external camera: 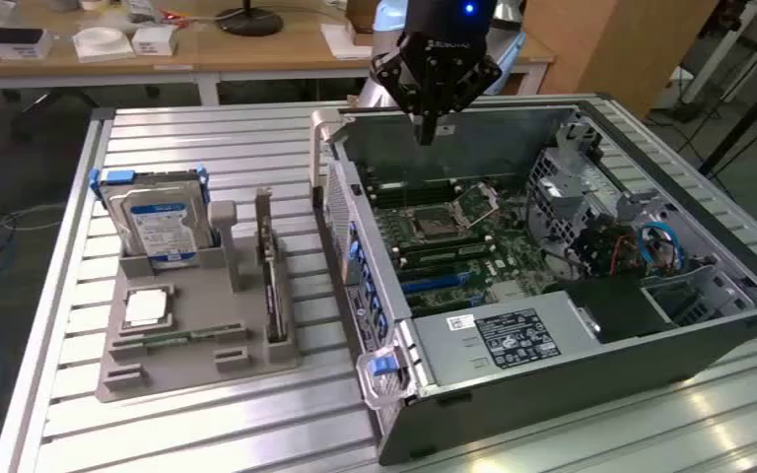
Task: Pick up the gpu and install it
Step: 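Reach for the gpu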
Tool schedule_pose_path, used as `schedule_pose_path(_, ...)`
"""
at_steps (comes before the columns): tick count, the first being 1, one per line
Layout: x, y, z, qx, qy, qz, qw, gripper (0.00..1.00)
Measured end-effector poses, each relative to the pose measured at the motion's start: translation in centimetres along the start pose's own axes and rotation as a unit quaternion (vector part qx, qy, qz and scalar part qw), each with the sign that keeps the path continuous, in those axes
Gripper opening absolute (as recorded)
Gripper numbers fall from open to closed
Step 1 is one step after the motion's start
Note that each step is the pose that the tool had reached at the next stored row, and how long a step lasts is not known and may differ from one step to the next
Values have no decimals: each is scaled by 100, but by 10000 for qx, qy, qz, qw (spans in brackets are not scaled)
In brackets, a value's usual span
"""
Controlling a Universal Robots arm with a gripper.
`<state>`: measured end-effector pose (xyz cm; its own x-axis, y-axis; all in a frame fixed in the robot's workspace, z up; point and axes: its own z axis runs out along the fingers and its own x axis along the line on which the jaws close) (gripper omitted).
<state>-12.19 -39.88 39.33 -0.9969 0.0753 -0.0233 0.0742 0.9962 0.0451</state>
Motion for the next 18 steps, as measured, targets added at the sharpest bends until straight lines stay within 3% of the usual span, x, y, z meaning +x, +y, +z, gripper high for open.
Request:
schedule_pose_path(11, 3, 0, 0, 0, 0, 0, 10000, 11)
schedule_pose_path(18, 103, -8, 0, 0, 0, 0, 10000, 11)
